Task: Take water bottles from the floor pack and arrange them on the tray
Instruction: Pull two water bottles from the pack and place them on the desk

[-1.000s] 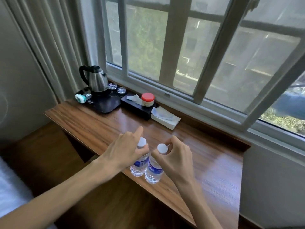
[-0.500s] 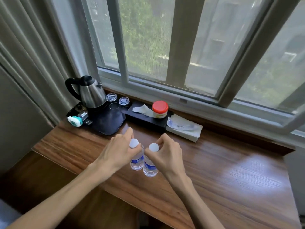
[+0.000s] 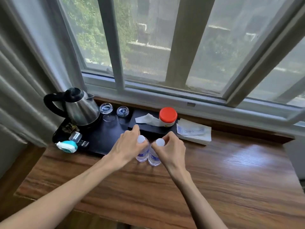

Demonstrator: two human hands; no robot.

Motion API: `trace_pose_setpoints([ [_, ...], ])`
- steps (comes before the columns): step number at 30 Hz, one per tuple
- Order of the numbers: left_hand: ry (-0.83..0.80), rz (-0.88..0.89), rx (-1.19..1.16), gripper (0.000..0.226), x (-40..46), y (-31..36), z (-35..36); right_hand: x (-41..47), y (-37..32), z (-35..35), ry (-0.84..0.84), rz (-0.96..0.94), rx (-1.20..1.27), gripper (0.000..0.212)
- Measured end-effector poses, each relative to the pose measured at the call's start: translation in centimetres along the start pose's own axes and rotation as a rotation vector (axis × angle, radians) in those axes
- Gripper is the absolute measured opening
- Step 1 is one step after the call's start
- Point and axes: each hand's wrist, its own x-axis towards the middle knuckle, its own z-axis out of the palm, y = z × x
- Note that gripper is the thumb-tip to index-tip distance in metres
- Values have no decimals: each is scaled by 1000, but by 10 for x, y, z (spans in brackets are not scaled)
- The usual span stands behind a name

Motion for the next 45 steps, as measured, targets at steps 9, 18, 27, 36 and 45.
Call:
trace_pose_setpoints([
  [9,-67,90,2,29,39,-9,-7,19,-18,15,116,22,-37,26],
  [18,-23,178,-45,33,39,-16,-4,22,-18,20,140,-17,-91,25],
  [27,-24,155,-171,39,26,-27,-4,5,-14,20,74,-16,-82,45],
  [36,195,252,-221,28,-8,0,-13,-23,1,-17,97,-43,-90,62],
  [45,-38,403,-159,49,-39,108,56,-59,98,-115,128,-6,-104,66],
])
